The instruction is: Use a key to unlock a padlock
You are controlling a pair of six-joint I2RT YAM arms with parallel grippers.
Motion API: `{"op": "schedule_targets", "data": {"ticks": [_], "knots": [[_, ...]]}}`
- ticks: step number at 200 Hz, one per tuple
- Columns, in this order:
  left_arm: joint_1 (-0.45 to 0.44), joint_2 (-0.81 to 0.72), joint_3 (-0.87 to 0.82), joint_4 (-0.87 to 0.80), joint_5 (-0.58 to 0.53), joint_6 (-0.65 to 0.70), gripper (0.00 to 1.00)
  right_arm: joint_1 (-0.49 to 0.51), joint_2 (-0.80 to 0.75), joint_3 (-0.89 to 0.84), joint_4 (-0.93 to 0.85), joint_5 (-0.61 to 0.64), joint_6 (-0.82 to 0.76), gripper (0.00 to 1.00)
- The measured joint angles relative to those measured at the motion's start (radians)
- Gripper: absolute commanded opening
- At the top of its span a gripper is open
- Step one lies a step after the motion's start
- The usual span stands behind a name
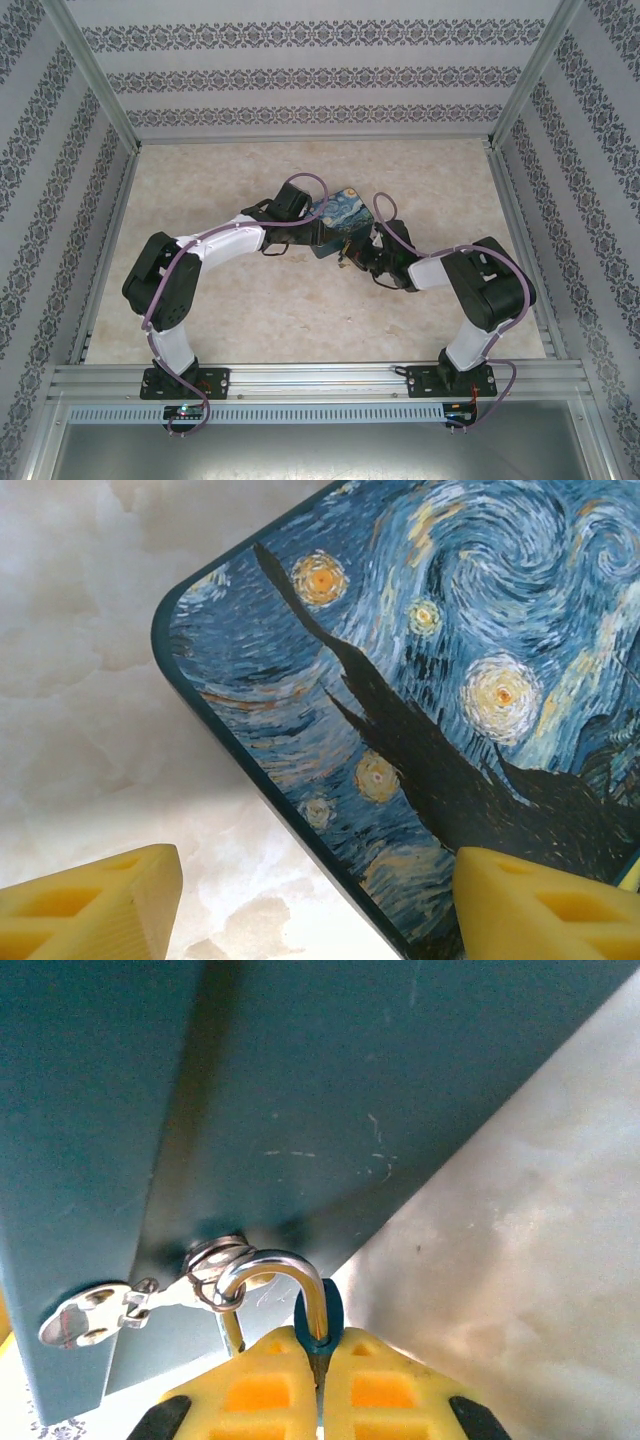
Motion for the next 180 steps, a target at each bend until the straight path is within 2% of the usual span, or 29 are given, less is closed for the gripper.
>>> {"op": "schedule_targets", "data": {"ticks": [46,98,180], "knots": [[-0.001,0.016,0.009,0.023,0.026,0.0,0.64,-0.048,-0.003,0.016,-0.03,-0.038,-0.039,0.0],[-0.005,0.026,0.015,0.036,0.035,0.004,0.6,-0.071,0.008,0.087,-0.144,-0.06,-0.096,0.0],[-0.005,0.034,0.024,0.042,0.051,0.008,0.58,-0.129,0.039,0.188,-0.255,-0.108,-0.153,0.0]]}}
